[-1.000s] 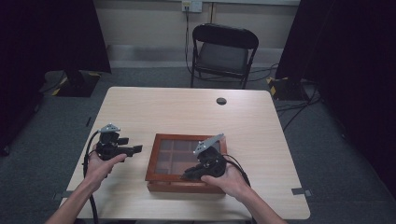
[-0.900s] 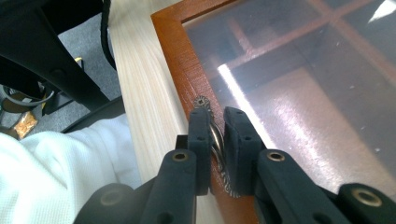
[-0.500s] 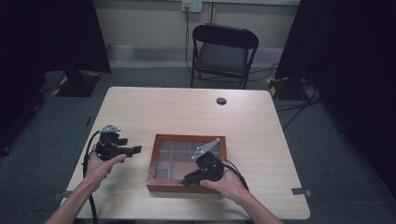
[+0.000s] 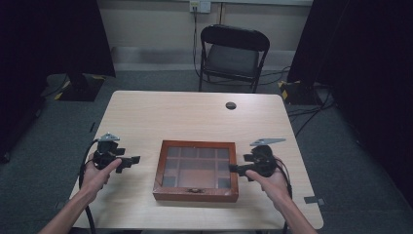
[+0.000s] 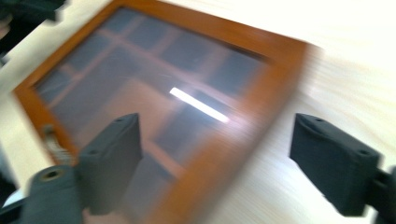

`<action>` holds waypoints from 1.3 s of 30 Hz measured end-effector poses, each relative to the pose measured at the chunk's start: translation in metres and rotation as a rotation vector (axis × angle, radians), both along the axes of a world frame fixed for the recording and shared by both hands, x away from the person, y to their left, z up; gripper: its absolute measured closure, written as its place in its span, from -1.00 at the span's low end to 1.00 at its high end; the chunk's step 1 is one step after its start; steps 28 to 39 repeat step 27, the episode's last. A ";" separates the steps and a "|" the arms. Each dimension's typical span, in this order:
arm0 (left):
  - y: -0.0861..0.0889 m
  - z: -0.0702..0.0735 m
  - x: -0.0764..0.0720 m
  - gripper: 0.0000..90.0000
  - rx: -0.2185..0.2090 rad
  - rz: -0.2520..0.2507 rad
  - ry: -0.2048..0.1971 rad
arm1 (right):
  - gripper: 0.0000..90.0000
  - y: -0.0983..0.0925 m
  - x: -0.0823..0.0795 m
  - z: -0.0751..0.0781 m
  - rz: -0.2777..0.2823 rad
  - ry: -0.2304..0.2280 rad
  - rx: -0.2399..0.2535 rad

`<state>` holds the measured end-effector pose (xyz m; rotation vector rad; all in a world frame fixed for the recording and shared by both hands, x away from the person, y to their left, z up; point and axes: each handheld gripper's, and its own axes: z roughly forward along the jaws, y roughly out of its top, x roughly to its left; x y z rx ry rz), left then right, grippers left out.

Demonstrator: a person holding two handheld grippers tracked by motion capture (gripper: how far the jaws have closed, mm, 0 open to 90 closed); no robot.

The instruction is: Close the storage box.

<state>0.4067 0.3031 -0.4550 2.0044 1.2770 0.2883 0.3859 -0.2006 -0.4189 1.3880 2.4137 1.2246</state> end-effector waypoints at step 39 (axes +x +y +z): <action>-0.010 -0.048 0.004 -1.00 0.155 0.046 -0.112 | -1.00 -0.049 0.003 -0.083 -0.395 -0.128 -0.277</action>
